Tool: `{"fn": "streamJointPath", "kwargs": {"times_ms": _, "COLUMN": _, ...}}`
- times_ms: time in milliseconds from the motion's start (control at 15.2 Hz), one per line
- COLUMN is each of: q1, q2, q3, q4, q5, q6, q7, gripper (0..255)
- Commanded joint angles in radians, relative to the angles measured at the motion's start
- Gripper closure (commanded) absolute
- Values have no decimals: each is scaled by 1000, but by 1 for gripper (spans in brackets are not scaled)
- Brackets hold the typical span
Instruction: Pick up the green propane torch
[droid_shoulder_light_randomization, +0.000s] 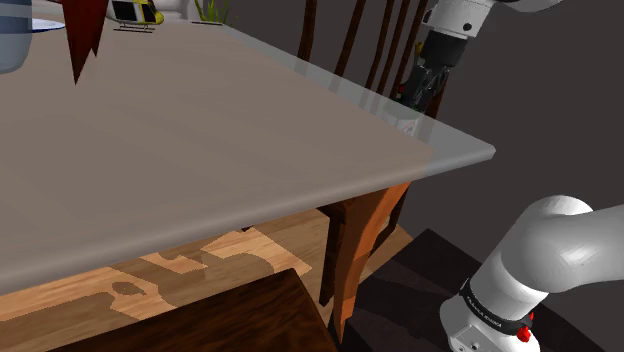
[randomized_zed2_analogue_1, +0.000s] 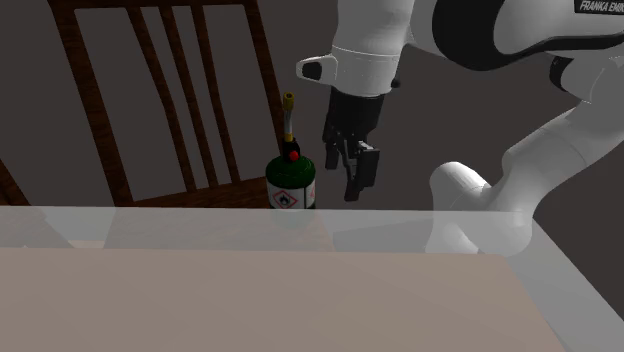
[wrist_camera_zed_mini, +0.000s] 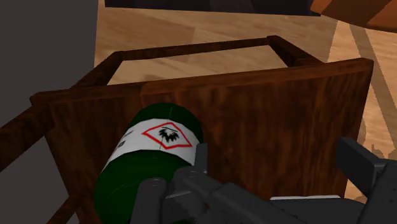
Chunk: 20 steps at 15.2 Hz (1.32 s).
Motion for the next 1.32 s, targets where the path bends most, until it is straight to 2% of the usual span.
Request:
{"fn": "streamJointPath", "kwargs": {"times_ms": 0, "q1": 0, "q2": 0, "q3": 0, "q4": 0, "q5": 0, "q6": 0, "q7": 0, "gripper": 0}}
{"fn": "streamJointPath", "kwargs": {"times_ms": 594, "q1": -96, "q2": 41, "q3": -26, "q4": 78, "q5": -120, "q6": 232, "q7": 21, "gripper": 0}}
{"fn": "streamJointPath", "kwargs": {"times_ms": 1122, "q1": -98, "q2": 9, "q3": -27, "q4": -44, "q5": -124, "q6": 329, "q7": 26, "gripper": 0}}
{"fn": "streamJointPath", "kwargs": {"times_ms": 1254, "q1": -98, "q2": 9, "q3": -27, "q4": -44, "q5": -124, "q6": 329, "q7": 26, "gripper": 0}}
